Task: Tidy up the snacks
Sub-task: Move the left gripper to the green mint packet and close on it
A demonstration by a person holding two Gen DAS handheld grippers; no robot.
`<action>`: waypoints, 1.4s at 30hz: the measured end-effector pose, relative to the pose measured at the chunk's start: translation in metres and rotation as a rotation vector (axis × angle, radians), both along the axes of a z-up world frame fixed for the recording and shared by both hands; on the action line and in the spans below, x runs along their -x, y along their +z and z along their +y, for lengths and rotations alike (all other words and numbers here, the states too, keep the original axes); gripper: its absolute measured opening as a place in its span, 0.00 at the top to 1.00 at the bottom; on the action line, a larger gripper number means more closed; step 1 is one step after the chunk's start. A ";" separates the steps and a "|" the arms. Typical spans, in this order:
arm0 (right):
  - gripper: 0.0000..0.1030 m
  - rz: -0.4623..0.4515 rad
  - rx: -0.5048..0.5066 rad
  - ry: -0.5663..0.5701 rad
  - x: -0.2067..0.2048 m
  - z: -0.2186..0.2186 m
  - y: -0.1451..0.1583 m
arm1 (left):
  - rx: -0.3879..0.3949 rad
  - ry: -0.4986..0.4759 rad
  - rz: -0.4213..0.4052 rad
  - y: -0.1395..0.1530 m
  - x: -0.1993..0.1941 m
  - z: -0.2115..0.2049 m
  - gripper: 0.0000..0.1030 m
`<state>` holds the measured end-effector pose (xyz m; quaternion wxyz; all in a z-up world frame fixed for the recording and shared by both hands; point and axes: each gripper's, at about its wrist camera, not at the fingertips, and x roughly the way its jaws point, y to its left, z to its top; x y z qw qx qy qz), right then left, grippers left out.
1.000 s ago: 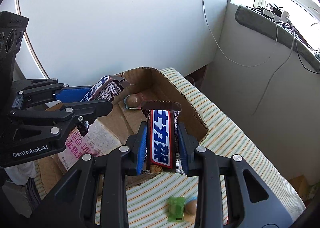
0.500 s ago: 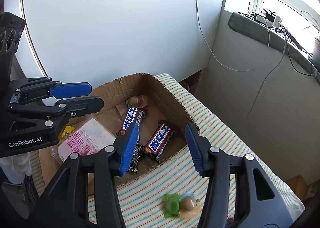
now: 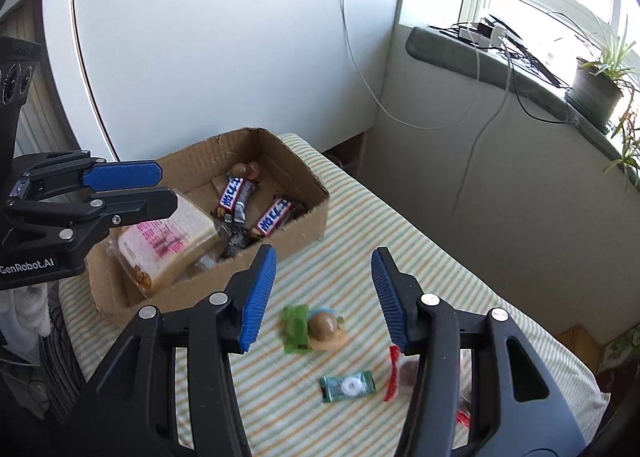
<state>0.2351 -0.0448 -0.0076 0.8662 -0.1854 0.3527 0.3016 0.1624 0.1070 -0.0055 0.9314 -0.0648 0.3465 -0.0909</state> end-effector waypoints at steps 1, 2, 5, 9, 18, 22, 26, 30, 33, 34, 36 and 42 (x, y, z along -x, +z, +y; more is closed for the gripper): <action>0.49 -0.002 0.003 -0.011 0.002 -0.010 -0.001 | 0.002 -0.014 0.001 -0.002 0.002 -0.007 0.66; 0.49 0.000 0.004 -0.027 0.003 -0.020 -0.003 | 0.009 -0.029 0.005 -0.005 0.002 -0.013 0.66; 0.44 0.008 0.003 -0.086 0.002 -0.050 -0.010 | 0.018 -0.077 0.018 -0.016 0.004 -0.032 0.66; 0.44 0.035 -0.001 -0.161 -0.001 -0.086 -0.022 | 0.033 -0.139 0.049 -0.032 0.004 -0.056 0.66; 0.43 0.151 -0.072 -0.249 -0.019 -0.132 -0.044 | 0.030 -0.259 0.155 -0.076 -0.023 -0.105 0.66; 0.35 0.163 -0.117 -0.237 -0.029 -0.135 -0.048 | -0.008 -0.288 0.185 -0.090 -0.035 -0.120 0.66; 0.35 0.213 -0.177 -0.219 -0.044 -0.131 -0.050 | -0.029 -0.309 0.194 -0.094 -0.043 -0.129 0.66; 0.35 0.254 -0.180 -0.213 -0.059 -0.122 -0.060 | -0.002 -0.311 0.209 -0.095 -0.052 -0.131 0.66; 0.35 0.285 -0.181 -0.211 -0.064 -0.119 -0.071 | -0.006 -0.312 0.211 -0.096 -0.054 -0.133 0.66; 0.35 0.297 -0.187 -0.208 -0.066 -0.118 -0.074 | -0.011 -0.312 0.213 -0.097 -0.056 -0.134 0.66; 0.35 0.310 -0.195 -0.202 -0.067 -0.116 -0.078 | -0.025 -0.314 0.219 -0.100 -0.057 -0.136 0.66; 0.35 0.336 -0.220 -0.184 -0.072 -0.109 -0.082 | -0.047 -0.321 0.207 -0.101 -0.061 -0.144 0.66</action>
